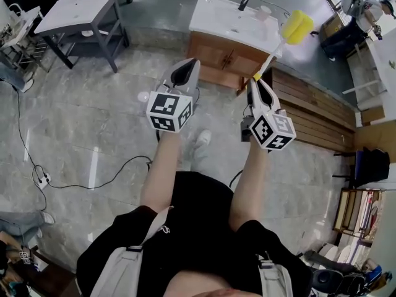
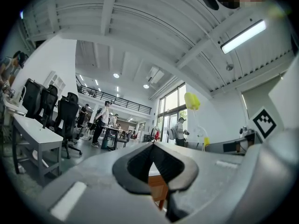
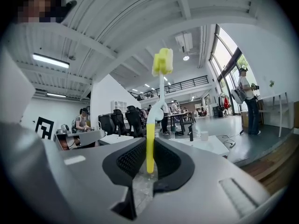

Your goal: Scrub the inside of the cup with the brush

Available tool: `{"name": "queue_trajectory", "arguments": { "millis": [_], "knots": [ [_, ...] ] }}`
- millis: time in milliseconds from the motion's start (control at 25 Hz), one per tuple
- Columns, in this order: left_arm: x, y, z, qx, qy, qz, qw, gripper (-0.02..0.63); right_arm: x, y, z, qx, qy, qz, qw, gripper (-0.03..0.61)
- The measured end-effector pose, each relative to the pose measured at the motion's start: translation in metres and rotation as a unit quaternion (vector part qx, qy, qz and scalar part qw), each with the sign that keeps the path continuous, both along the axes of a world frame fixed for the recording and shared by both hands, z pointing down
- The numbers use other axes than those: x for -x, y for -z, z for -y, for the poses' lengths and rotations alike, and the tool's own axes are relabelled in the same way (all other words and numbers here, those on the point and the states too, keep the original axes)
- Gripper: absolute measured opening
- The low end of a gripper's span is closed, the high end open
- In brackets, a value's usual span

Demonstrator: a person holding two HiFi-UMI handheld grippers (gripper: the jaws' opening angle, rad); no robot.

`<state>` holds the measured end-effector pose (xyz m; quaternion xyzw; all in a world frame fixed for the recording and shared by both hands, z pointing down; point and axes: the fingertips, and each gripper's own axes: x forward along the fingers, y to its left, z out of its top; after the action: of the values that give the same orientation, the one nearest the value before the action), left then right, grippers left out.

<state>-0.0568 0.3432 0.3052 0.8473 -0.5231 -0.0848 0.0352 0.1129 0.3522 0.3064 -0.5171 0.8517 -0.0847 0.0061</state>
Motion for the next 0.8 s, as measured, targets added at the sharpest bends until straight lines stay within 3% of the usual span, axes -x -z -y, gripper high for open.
{"name": "queue_trajectory", "arguments": {
  "millis": [400,800],
  "knots": [
    [-0.002,-0.007,0.052,-0.004,0.002,-0.015,0.9999,-0.006,-0.004,-0.011,0.061,0.011,0.011,0.009,1.0,0.051],
    [-0.015,-0.007,0.133,-0.023,0.005,-0.022,0.9995,-0.006,-0.015,-0.017,0.157,0.018,0.027,0.021,0.999,0.051]
  ]
}}
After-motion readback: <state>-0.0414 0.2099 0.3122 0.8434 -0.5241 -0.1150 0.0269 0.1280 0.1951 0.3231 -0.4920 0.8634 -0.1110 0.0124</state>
